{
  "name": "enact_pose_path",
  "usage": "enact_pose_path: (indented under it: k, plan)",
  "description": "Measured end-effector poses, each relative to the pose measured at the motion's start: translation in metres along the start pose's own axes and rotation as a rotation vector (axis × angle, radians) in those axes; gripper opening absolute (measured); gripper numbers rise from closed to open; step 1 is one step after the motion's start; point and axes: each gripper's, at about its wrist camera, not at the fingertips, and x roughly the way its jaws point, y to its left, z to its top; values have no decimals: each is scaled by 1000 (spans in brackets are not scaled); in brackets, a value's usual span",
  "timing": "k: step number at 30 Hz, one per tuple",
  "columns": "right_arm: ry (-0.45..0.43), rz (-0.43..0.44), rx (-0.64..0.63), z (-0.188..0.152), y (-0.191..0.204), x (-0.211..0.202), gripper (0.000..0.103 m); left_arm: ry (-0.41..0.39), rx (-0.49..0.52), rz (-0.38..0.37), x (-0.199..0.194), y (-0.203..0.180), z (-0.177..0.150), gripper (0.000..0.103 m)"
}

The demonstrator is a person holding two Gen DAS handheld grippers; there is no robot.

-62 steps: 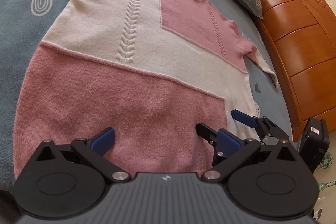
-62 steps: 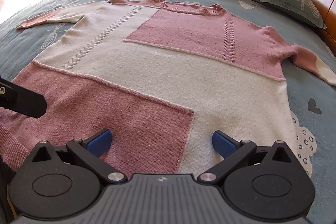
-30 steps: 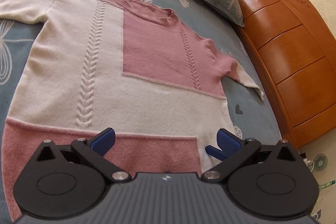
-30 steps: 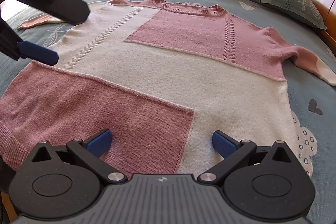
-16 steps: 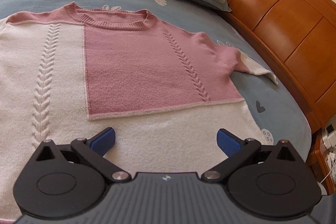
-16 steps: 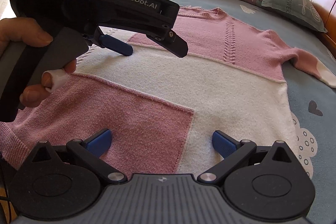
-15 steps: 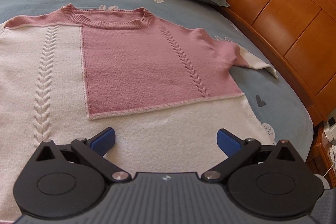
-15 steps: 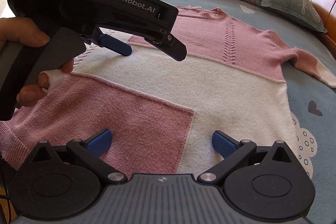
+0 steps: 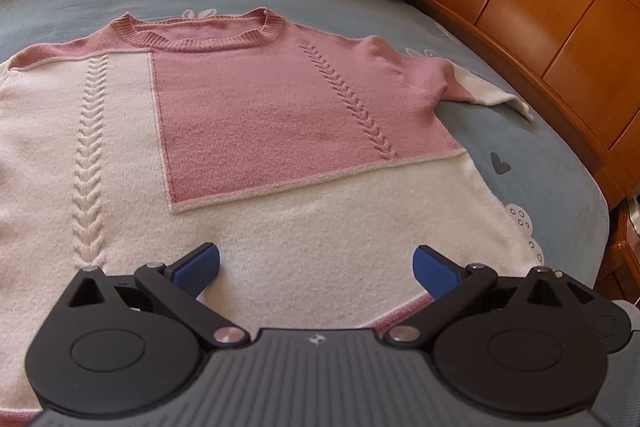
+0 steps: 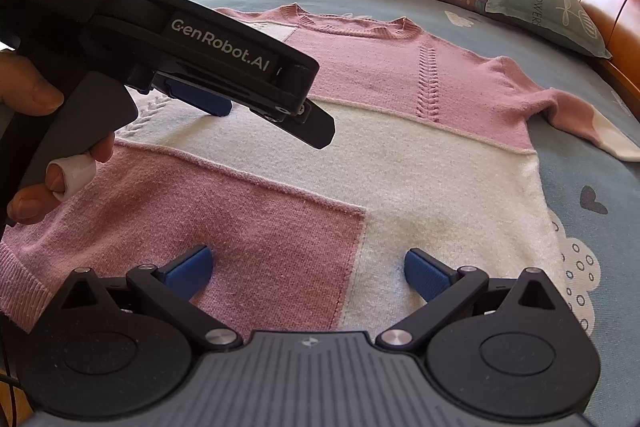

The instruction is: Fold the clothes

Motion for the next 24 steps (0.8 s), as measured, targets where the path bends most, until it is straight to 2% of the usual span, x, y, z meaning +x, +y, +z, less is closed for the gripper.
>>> enact_pose_path:
  k: [6,15,19,24]
  plan:
    - [-61,-25,17,-19,3,-14,103,6,-39,-34,0,7,3,102]
    - [61,-35,109,-38,0,-45,103,17,-52,-52,-1,10,4,102]
    - [57,-31,103,-38,-3,-49,103,18,-66,-56,-7,12,4,102]
    - [19,-65,131,-26,-17,-41,103,-21,-43,-18,-12,13,8,102]
